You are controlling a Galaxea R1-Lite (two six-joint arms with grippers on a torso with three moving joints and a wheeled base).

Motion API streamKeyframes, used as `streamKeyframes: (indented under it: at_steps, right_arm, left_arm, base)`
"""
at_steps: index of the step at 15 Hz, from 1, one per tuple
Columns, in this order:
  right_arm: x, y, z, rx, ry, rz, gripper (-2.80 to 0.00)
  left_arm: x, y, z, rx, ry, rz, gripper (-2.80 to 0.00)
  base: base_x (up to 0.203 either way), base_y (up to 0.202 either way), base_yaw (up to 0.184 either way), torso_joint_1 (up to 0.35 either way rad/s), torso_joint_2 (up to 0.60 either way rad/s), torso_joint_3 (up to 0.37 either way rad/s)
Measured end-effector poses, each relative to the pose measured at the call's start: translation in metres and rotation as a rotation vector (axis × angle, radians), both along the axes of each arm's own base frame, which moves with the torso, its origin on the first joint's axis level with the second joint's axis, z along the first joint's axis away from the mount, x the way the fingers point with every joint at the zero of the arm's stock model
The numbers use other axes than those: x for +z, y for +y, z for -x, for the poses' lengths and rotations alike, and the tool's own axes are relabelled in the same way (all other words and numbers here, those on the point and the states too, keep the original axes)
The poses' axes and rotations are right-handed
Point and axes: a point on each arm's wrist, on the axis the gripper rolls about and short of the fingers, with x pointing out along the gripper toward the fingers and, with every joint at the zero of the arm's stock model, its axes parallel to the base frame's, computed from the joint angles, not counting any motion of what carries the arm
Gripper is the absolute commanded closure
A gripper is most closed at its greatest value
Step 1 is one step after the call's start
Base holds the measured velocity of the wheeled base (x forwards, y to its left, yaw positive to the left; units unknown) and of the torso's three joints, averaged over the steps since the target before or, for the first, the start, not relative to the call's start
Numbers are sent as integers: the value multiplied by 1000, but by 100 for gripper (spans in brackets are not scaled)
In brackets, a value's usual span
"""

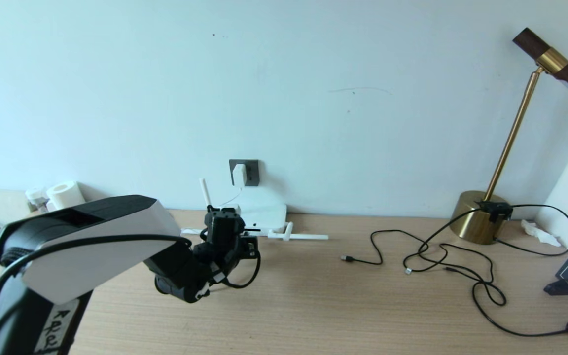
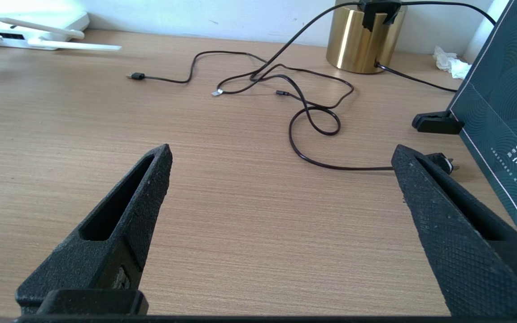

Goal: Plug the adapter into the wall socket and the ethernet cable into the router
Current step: Align cable and router interface

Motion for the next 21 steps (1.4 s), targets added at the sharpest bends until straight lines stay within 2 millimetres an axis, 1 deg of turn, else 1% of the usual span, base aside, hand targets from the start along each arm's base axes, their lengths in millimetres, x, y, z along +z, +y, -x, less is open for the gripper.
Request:
streamKeyframes:
  at_steps: [5, 13, 21]
  right_arm:
    - [0, 0, 0, 0, 0, 0, -280]
    - [0, 0, 0, 0, 0, 0, -280]
    - [0, 0, 0, 0, 1, 0, -280]
  left_arm:
    - [2, 4, -5, 22, -9, 40, 0]
    - [1, 12, -8, 32, -2, 45, 0]
    - [0, 15, -10, 36, -1, 46, 0]
  base:
    - [0, 0, 0, 0, 0, 0]
    - [0, 0, 0, 0, 0, 0]
    - [0, 0, 0, 0, 0, 0]
